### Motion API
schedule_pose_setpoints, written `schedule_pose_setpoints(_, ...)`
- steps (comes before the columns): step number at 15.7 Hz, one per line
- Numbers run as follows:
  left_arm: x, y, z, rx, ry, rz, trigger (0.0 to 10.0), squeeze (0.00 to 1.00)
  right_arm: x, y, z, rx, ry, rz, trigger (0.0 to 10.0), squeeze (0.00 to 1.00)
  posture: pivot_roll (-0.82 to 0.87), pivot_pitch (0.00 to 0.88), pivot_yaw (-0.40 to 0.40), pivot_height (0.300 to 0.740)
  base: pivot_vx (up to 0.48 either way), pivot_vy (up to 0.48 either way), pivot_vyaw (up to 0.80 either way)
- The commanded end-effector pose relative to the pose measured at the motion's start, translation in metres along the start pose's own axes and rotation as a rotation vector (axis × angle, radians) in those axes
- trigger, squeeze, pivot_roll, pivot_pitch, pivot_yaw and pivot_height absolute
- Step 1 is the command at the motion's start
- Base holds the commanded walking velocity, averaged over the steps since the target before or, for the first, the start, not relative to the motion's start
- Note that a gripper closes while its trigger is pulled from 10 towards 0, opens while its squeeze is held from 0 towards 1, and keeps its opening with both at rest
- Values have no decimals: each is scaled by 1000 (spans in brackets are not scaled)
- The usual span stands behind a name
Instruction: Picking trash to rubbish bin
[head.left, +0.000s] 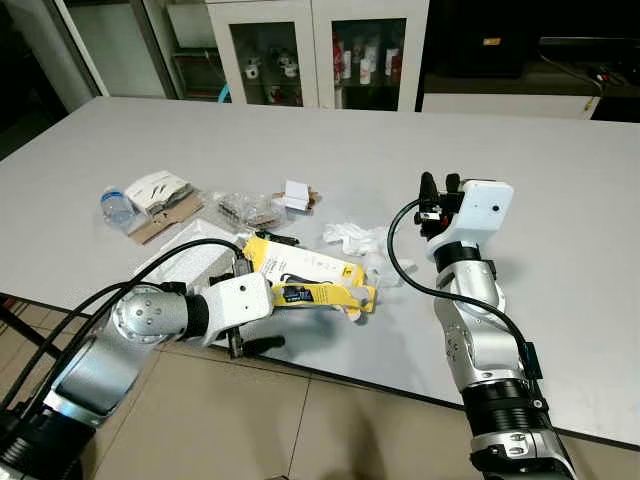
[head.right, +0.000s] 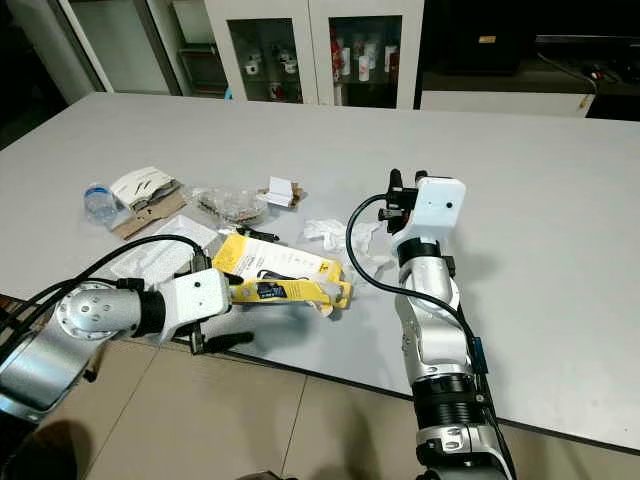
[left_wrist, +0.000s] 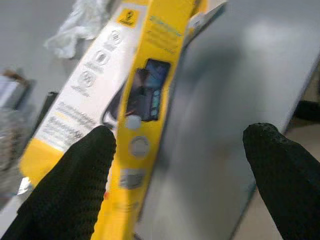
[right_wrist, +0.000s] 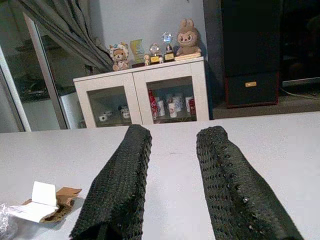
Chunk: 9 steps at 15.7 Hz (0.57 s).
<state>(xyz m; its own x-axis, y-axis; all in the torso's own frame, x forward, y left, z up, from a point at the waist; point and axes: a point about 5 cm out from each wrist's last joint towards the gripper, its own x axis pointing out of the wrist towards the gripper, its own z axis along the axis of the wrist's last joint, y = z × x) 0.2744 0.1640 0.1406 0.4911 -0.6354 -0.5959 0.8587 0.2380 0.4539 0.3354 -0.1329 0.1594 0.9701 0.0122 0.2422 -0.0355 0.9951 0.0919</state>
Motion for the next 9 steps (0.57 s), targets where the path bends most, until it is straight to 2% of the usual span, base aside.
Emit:
schedule_pose_setpoints(1, 3, 3, -2, 11, 10, 27, 10000, 0, 2, 4, -1, 2, 13, 15, 10000, 0, 41, 21, 105, 740, 0, 0, 0)
schedule_pose_setpoints(4, 14, 2, -7, -40, -33, 53, 10000, 0, 2, 4, 1, 1, 9, 15, 10000, 0, 34, 22, 104, 740, 0, 0, 0)
schedule_pose_setpoints(9, 26, 1, -9, -69, -73, 61, 10000, 0, 3, 4, 2, 0, 6, 16, 10000, 0, 30, 22, 104, 740, 0, 0, 0)
